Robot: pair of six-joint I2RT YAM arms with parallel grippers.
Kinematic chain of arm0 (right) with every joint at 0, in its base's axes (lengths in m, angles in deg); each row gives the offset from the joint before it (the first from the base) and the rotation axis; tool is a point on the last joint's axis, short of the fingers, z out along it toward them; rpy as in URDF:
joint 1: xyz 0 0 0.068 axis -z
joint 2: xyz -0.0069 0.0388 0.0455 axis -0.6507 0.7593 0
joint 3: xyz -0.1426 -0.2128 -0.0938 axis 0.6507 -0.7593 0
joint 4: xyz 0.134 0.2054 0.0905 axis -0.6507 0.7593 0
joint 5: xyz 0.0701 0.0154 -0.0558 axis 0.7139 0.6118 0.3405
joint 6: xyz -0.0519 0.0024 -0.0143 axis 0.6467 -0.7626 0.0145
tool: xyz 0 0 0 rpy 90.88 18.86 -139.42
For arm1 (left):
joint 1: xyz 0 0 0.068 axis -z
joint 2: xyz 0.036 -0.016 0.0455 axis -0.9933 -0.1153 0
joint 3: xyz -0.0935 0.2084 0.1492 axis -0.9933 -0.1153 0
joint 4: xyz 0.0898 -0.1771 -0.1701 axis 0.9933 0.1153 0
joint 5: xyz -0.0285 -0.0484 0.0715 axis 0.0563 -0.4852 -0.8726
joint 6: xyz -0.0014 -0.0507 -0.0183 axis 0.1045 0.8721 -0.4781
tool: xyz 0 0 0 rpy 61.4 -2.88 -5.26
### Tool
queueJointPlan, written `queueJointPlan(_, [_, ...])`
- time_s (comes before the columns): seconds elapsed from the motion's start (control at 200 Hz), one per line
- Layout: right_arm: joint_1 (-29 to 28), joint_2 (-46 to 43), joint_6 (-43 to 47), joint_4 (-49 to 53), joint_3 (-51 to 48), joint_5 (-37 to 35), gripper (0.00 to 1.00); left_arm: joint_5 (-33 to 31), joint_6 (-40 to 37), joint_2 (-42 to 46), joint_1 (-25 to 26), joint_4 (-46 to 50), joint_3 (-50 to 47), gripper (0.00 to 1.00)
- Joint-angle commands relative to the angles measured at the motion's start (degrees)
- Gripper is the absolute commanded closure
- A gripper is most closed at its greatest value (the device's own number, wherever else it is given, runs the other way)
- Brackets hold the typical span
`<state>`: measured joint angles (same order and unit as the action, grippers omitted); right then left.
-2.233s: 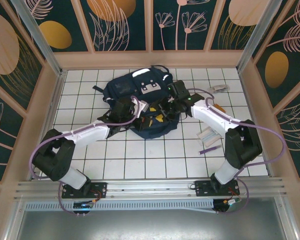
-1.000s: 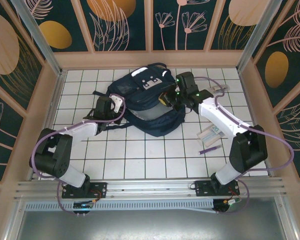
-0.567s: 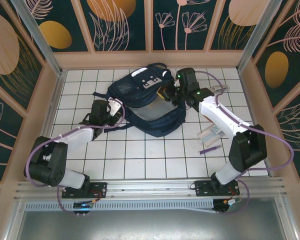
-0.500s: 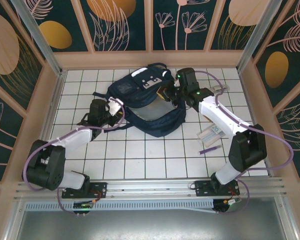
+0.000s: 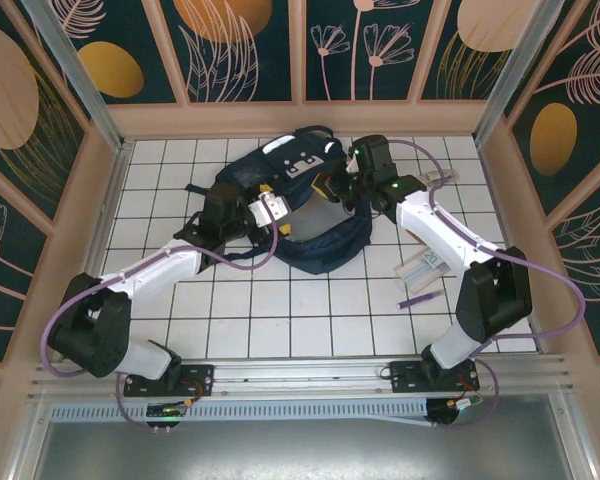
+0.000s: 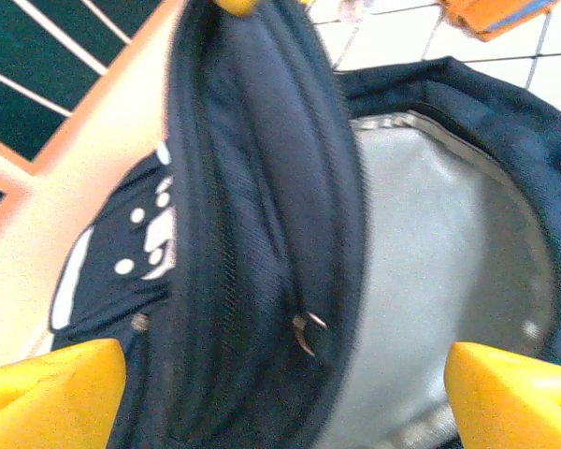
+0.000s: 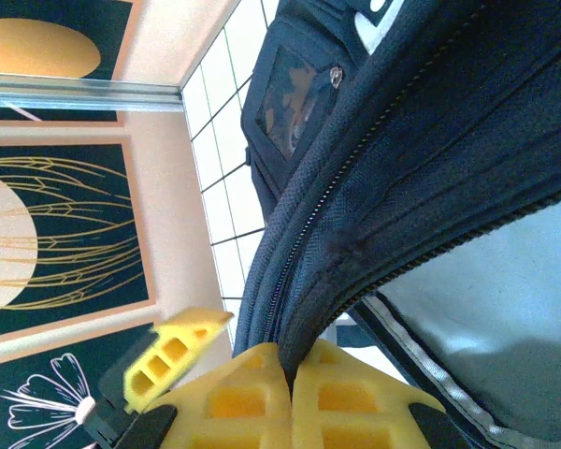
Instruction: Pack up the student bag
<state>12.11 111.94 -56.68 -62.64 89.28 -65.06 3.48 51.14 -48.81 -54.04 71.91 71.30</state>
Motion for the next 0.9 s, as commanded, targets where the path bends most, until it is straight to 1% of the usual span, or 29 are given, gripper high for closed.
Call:
queueJointPlan(0.0, [-1.5, -0.1, 0.3, -4.2, 1.8, 1.1, 1.0, -6.7, 3.3, -2.1, 0.0, -5.3, 2.6, 0.12])
queueJointPlan(0.075, [-2.1, 0.0, -0.2, -4.5, 1.2, 1.0, 1.0, -7.4, 4.9, -2.8, 0.1, -8.2, 2.4, 0.12])
queueJointPlan(0.12, [-2.3, 0.0, -0.5, -4.5, 0.9, 1.0, 1.0, -6.4, 5.6, -3.2, 0.1, -9.3, 2.4, 0.13])
queueJointPlan(0.165, [-2.3, 0.1, -0.5, -3.5, 0.7, -0.1, 1.0, -4.5, 5.8, -3.7, 0.1, -9.1, 2.9, 0.18])
queueJointPlan(0.185, [-2.3, 0.0, -0.2, -2.1, 0.8, -1.7, 0.94, -3.8, 6.2, -3.8, 0.1, -9.1, 3.2, 0.23])
queueJointPlan(0.21, [-2.3, -0.1, 0.6, 0.0, 1.0, -4.7, 0.86, -2.9, 6.8, -4.1, 0.0, -9.3, 3.6, 0.31])
queueJointPlan(0.23, [-2.4, -0.1, 1.6, 1.8, 1.1, -7.2, 0.81, -2.1, 7.4, -4.4, 0.0, -9.3, 3.8, 0.39])
queueJointPlan(0.29, [-1.9, -0.7, 3.7, 6.3, 0.6, -14.2, 0.78, 1.0, 8.6, -5.4, 0.0, -9.3, 4.8, 0.62])
queueJointPlan(0.335, [-0.9, -1.4, 4.3, 7.8, -0.5, -16.0, 0.74, 3.4, 9.4, -6.4, 0.0, -8.8, 5.6, 0.78])
queueJointPlan(0.355, [-0.3, -1.7, 4.6, 8.0, -1.2, -16.3, 0.71, 4.3, 9.8, -6.8, 0.1, -8.4, 5.8, 0.86])
queueJointPlan(0.38, [0.6, -2.2, 4.8, 8.6, -1.9, -16.5, 0.67, 5.1, 10.8, -7.4, 0.0, -7.9, 5.8, 0.94])
queueJointPlan(0.4, [1.3, -2.6, 5.0, 9.3, -2.5, -17.0, 0.63, 5.7, 11.4, -8.0, 0.0, -7.2, 7.7, 1.0])
queueJointPlan(0.435, [2.6, -3.4, 5.8, 11.8, -3.1, -18.7, 0.55, 6.5, 12.3, -9.0, 0.0, -5.7, 9.3, 1.0])
queueJointPlan(0.485, [5.8, -4.1, 8.6, 15.6, -4.0, -21.8, 0.49, 7.3, 13.5, -10.4, 0.0, -3.8, 11.2, 1.0])
queueJointPlan(0.525, [9.3, -4.1, 10.5, 20.0, -4.7, -23.4, 0.39, 7.4, 14.4, -11.2, 0.0, -3.8, 11.9, 1.0])
queueJointPlan(0.55, [11.9, -4.0, 11.1, 22.8, -5.2, -24.1, 0.31, 7.2, 14.9, -11.4, 0.0, -4.1, 12.1, 1.0])
queueJointPlan(0.565, [13.5, -3.7, 11.5, 24.2, -5.8, -24.3, 0.29, 7.0, 15.2, -11.5, 0.0, -4.6, 12.0, 1.0])
queueJointPlan(0.621, [19.3, -3.3, 12.6, 27.4, -8.2, -24.8, 0.29, 6.3, 16.7, -11.9, 0.0, -6.6, 11.5, 1.0])
queueJointPlan(0.661, [23.1, -3.2, 15.0, 27.5, -10.4, -24.3, 0.29, 6.5, 17.3, -12.3, 0.0, -7.3, 11.3, 1.0])
queueJointPlan(0.711, [26.8, -3.7, 18.2, 25.0, -13.8, -23.0, 0.29, 6.6, 17.0, -13.2, 0.0, -7.1, 11.4, 1.0])
queueJointPlan(0.801, [33.1, -4.9, 22.2, 18.9, -19.0, -16.8, 0.3, 4.8, 15.7, -14.4, -0.2, -5.2, 11.2, 1.0])
queueJointPlan(0.871, [37.3, -4.6, 24.6, 14.4, -21.0, -11.9, 0.32, 5.1, 14.6, -14.4, -0.7, -3.4, 11.0, 1.0])
queueJointPlan(0.896, [38.3, -4.3, 25.4, 13.3, -21.1, -11.3, 0.33, 5.5, 14.6, -14.1, -1.1, -3.2, 10.6, 1.0])
